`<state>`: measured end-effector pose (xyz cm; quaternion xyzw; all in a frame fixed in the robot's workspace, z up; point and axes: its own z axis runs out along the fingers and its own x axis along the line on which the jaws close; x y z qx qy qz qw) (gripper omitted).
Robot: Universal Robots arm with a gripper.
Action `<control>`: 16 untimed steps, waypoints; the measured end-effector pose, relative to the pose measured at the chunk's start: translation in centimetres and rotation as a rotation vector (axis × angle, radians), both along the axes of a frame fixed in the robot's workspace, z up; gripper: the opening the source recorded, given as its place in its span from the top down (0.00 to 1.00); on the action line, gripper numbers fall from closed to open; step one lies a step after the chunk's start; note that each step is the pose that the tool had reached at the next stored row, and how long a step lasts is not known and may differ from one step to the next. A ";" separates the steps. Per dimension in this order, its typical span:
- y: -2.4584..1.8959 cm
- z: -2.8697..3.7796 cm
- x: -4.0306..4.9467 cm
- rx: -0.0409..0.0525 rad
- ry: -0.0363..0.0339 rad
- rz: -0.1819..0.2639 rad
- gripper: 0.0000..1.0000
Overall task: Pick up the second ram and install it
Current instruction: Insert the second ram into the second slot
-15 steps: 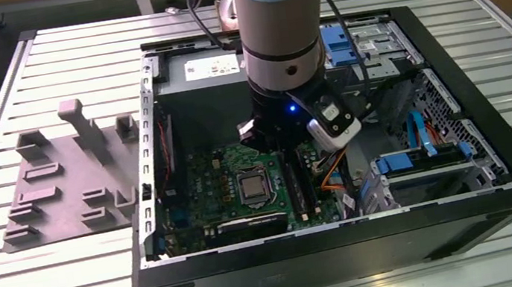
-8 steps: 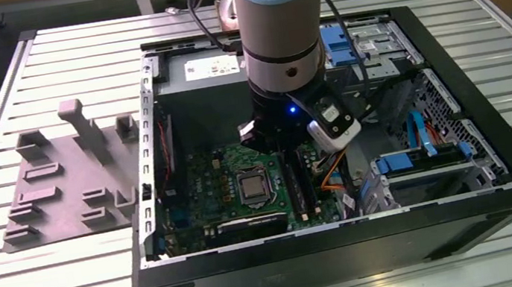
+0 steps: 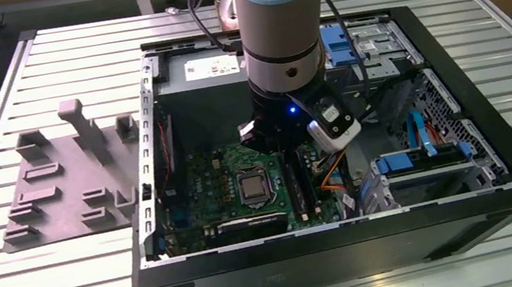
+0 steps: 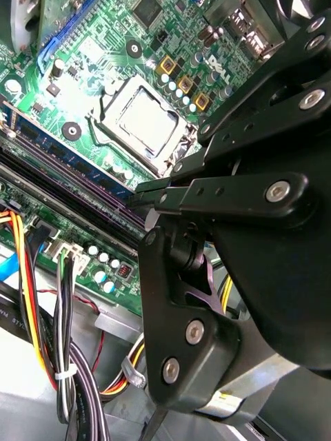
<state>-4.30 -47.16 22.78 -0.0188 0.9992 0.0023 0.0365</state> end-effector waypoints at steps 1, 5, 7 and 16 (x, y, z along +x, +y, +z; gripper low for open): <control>0.00 0.00 0.00 0.0000 0.0001 0.000 0.88; 0.00 -0.02 0.01 0.0001 0.0001 -0.011 0.88; 0.00 -0.02 0.01 0.0001 0.0001 -0.011 0.88; -0.01 -0.03 0.03 0.0033 0.0002 -0.017 0.88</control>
